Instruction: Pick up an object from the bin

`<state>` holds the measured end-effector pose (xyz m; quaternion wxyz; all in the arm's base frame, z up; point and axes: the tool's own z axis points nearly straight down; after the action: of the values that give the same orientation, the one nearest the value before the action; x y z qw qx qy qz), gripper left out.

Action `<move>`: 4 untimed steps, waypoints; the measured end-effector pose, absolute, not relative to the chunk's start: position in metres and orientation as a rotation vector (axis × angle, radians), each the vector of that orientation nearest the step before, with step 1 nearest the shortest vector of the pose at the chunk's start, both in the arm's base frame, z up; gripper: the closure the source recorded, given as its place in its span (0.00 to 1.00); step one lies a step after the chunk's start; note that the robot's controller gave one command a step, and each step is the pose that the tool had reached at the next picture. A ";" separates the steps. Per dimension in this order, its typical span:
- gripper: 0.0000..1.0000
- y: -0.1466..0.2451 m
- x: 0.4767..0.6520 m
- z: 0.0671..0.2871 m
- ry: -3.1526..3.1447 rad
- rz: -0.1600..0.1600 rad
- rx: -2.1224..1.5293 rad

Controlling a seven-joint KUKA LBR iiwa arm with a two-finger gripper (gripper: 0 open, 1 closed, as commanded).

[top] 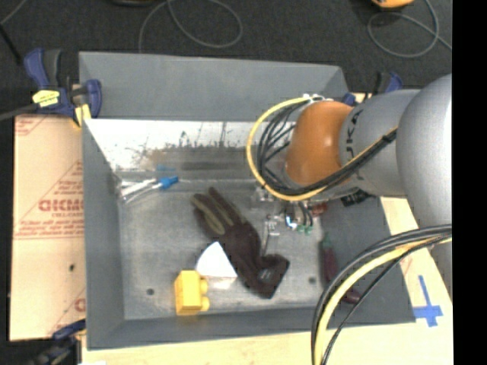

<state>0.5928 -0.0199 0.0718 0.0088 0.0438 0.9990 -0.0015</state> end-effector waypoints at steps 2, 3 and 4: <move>1.00 -0.006 0.596 0.071 3.113 -0.007 0.213; 1.00 -0.005 0.606 0.183 3.108 -0.008 0.225; 0.00 -0.005 0.606 0.183 3.109 -0.009 0.222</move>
Offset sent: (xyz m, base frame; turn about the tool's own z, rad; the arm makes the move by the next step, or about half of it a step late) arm 0.0000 0.0000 0.0000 0.0000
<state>0.6064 -0.0048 0.1830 0.0124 0.0712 0.9974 -0.0028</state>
